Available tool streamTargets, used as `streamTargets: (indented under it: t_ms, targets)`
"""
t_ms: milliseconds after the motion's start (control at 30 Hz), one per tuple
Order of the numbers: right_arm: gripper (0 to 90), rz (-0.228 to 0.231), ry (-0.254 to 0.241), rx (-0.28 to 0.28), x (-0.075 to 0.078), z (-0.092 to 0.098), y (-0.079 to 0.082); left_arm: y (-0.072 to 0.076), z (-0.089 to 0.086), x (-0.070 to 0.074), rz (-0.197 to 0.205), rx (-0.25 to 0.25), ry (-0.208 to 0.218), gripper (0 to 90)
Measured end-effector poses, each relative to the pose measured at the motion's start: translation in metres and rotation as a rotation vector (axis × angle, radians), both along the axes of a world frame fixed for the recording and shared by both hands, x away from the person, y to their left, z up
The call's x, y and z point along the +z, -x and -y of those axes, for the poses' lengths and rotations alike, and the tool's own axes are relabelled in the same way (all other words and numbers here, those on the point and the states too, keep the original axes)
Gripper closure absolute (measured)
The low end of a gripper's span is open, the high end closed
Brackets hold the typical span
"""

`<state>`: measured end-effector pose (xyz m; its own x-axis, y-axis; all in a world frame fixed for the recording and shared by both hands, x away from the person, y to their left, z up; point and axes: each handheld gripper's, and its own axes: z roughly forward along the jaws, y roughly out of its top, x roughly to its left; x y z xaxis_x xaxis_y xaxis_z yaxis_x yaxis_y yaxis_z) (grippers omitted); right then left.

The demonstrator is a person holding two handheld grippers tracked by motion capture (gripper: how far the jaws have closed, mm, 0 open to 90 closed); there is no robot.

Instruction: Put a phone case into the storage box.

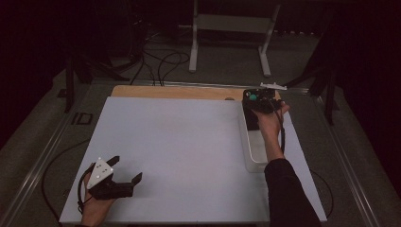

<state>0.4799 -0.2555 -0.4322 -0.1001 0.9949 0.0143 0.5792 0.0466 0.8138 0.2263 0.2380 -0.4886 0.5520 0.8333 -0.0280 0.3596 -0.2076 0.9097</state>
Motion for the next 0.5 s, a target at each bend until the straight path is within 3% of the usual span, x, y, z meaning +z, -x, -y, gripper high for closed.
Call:
streamTargets:
  t_ms: [200,367,500]
  targets:
    - [8.8,0.006,0.0,0.015,0.006,-0.002,0.009,0.0,0.0,0.0,0.0,-0.002,-0.002,0.0]
    - [8.8,0.022,-0.001,0.056,0.012,-0.005,0.017,0.0,0.0,0.0,0.0,-0.002,0.0,0.0]
    - [8.8,0.029,0.026,0.1,0.014,-0.011,0.024,0.001,0.0,0.0,0.0,-0.002,0.0,0.0]
